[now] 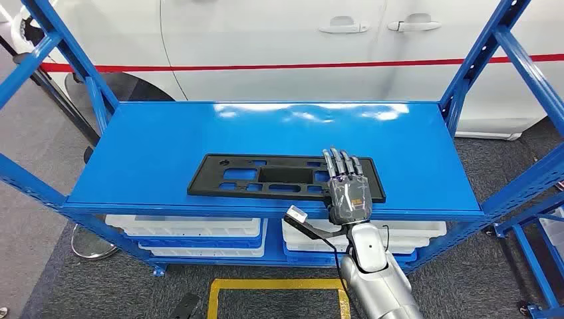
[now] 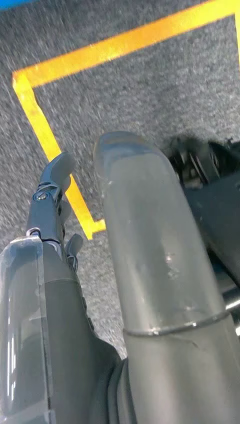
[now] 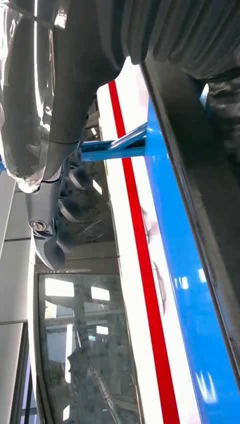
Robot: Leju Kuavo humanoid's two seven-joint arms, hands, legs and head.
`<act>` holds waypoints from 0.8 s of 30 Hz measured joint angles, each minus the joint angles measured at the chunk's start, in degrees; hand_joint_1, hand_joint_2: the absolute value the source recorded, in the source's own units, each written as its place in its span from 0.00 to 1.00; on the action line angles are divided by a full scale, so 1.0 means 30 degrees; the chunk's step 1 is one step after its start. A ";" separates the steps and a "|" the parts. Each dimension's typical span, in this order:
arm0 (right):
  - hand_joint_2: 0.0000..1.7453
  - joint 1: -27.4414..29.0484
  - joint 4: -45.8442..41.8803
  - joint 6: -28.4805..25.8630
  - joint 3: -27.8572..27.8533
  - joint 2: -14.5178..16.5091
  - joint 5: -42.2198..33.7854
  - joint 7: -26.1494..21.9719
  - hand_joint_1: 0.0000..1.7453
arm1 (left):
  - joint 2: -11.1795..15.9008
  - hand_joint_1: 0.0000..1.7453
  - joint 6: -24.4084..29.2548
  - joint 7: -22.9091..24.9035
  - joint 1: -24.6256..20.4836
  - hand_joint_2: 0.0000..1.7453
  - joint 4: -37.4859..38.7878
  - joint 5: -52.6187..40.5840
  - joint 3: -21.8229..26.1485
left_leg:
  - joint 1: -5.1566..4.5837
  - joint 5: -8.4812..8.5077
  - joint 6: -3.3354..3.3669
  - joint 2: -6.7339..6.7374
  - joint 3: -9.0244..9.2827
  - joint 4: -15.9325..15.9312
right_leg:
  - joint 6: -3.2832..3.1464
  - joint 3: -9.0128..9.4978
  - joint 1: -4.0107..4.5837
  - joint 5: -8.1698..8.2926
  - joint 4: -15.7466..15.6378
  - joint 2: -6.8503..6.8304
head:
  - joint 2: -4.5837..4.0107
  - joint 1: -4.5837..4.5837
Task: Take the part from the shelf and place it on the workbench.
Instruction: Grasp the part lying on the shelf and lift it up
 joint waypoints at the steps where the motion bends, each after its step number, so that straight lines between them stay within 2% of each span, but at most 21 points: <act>1: 1.00 -0.0002 0.0000 0.0000 0.0000 0.0000 0.0001 0.0002 1.00 | 0.0007 0.00 0.0000 -0.0022 -0.0016 0.00 0.0000 0.0002 0.0002 | -0.0047 0.0047 0.0078 -0.0005 0.0214 -0.0436 | 0.0025 0.0007 0.0018 -0.0012 -0.0003 0.0001 | 0.0000 0.0004; 3: 1.00 0.0003 0.0000 0.0000 0.0000 -0.0004 0.0002 0.0005 1.00 | 0.0016 0.00 0.0000 -0.0080 -0.0064 0.00 0.0000 0.0009 0.0004 | -0.0141 0.0201 0.0231 -0.0014 0.0594 -0.1339 | 0.0138 -0.0027 0.0041 -0.0011 -0.0001 0.0006 | 0.0000 0.0005; 5: 1.00 0.0022 -0.0004 0.0000 0.0000 -0.0007 0.0000 0.0006 1.00 | 0.0022 0.00 0.0000 -0.0132 -0.0093 0.00 0.0000 0.0024 0.0006 | -0.0215 0.0169 0.0356 -0.0023 0.0682 -0.1666 | 0.0343 -0.0068 0.0038 0.0033 -0.0052 -0.0003 | 0.0000 0.0004; 7: 1.00 0.0022 -0.0053 0.0000 0.0000 -0.0018 0.0002 0.0024 1.00 | 0.0002 0.00 0.0000 -0.0172 -0.0093 0.00 0.0000 0.0046 0.0007 | -0.0116 0.0307 0.0507 0.0004 0.0775 -0.1903 | 0.0550 -0.0111 0.0029 -0.0118 0.0081 -0.0027 | 0.0000 0.0009; 9: 1.00 -0.0006 -0.0100 0.0000 0.0000 -0.0047 0.0004 0.0093 1.00 | -0.0024 0.00 0.0000 -0.0232 -0.0114 0.00 0.0000 0.0071 0.0007 | -0.0021 0.0426 0.0672 0.0043 0.0889 -0.2124 | 0.0695 -0.0698 0.0018 -0.0956 0.1400 -0.0035 | 0.0000 0.0013; 11: 1.00 0.0057 -0.0102 0.0000 0.0000 -0.0102 0.0000 0.0149 1.00 | -0.0033 0.00 0.0000 -0.0297 -0.0119 0.00 0.0000 0.0089 0.0007 | -0.0041 0.0420 0.0757 0.0056 0.0895 -0.2135 | 0.0800 -0.1861 -0.0032 -0.2052 0.3788 -0.0036 | 0.0000 0.0011; 12: 1.00 0.0110 -0.0102 0.0000 0.0000 -0.0135 -0.0002 0.0155 1.00 | -0.0036 0.00 0.0000 -0.0319 -0.0106 0.00 0.0000 0.0106 0.0007 | -0.0042 0.0404 0.0764 0.0056 0.0897 -0.2120 | 0.0847 -0.2308 -0.0067 -0.2276 0.4655 -0.0043 | 0.0000 0.0015; 13: 1.00 0.0141 -0.0106 0.0000 0.0000 -0.0158 -0.0003 0.0151 1.00 | -0.0038 0.00 0.0000 -0.0336 -0.0091 0.00 0.0000 0.0133 0.0007 | -0.0034 0.0379 0.0752 0.0050 0.0902 -0.2087 | 0.0881 -0.2455 -0.0102 -0.2128 0.4877 -0.0051 | 0.0000 0.0013; 14: 1.00 0.0146 -0.0131 -0.0002 0.0000 -0.0173 -0.0004 0.0144 1.00 | -0.0042 0.00 0.0000 -0.0372 -0.0080 0.00 0.0000 0.0180 0.0007 | -0.0017 0.0334 0.0721 0.0038 0.0916 -0.2030 | 0.0900 -0.2227 -0.0140 -0.1632 0.4356 -0.0062 | 0.0000 0.0015; 15: 1.00 0.0138 -0.0184 -0.0004 0.0000 -0.0180 -0.0005 0.0126 1.00 | -0.0049 0.00 0.0018 -0.0448 -0.0072 0.00 0.0000 0.0248 0.0007 | 0.0001 0.0261 0.0668 0.0023 0.0934 -0.1939 | 0.0903 -0.1697 -0.0181 -0.0942 0.3252 -0.0078 | 0.0000 0.0016; 17: 1.00 0.0134 -0.0335 -0.0011 -0.0004 -0.0182 -0.0015 0.0045 1.00 | -0.0062 0.00 0.0104 -0.0698 -0.0064 0.00 0.0000 0.0428 0.0013 | -0.0019 0.0070 0.0496 -0.0011 0.0912 -0.1692 | 0.0828 -0.0614 -0.0187 -0.0100 0.1038 -0.0091 | 0.0000 0.0011; 18: 1.00 0.0154 -0.0421 -0.0018 -0.0006 -0.0182 -0.0020 -0.0017 1.00 | -0.0066 0.00 0.0167 -0.0829 -0.0058 0.00 0.0000 0.0522 0.0016 | -0.0051 -0.0002 0.0402 -0.0022 0.0890 -0.1598 | 0.0758 -0.0335 -0.0168 0.0016 0.0441 -0.0085 | 0.0000 0.0007; 20: 1.00 0.0203 -0.0581 -0.0037 -0.0016 -0.0188 -0.0029 -0.0117 1.00 | -0.0066 0.00 0.0288 -0.1010 -0.0031 0.00 0.0000 0.0657 0.0024 | -0.0081 -0.0053 0.0204 -0.0034 0.0882 -0.1550 | 0.0563 -0.0265 -0.0075 -0.0032 0.0224 -0.0055 | 0.0000 0.0005; 22: 1.00 0.0263 -0.0801 -0.0044 -0.0075 -0.0199 -0.0040 -0.0164 1.00 | -0.0066 0.00 0.0495 -0.1224 0.0040 0.00 -0.0004 0.0834 0.0049 | -0.0011 -0.0237 -0.0003 -0.0025 0.0853 -0.1429 | 0.0312 -0.0186 -0.0100 0.0011 0.0120 -0.0074 | 0.0000 0.0007; 24: 1.00 0.0365 -0.1044 -0.0040 -0.0159 -0.0204 -0.0051 -0.0191 1.00 | -0.0066 0.00 0.0718 -0.1458 0.0117 0.00 -0.0007 0.1018 0.0100 | 0.0047 -0.1060 -0.0190 -0.0011 0.0362 -0.0228 | 0.0107 -0.0112 -0.0168 0.0070 0.0005 -0.0106 | 0.0000 0.0004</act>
